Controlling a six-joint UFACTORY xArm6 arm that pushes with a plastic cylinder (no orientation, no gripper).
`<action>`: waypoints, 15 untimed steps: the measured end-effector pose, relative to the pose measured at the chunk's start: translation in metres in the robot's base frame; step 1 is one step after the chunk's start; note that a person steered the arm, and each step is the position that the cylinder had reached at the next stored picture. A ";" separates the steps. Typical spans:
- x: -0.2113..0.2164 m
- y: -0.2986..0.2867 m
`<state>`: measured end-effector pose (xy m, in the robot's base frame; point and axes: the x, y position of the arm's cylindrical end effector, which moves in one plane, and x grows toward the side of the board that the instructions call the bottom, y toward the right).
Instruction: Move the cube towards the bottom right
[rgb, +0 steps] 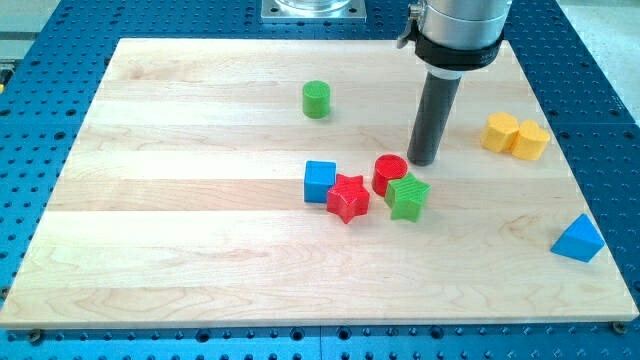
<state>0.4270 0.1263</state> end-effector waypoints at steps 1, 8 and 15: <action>-0.001 0.000; 0.092 -0.151; 0.172 -0.061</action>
<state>0.5987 0.0654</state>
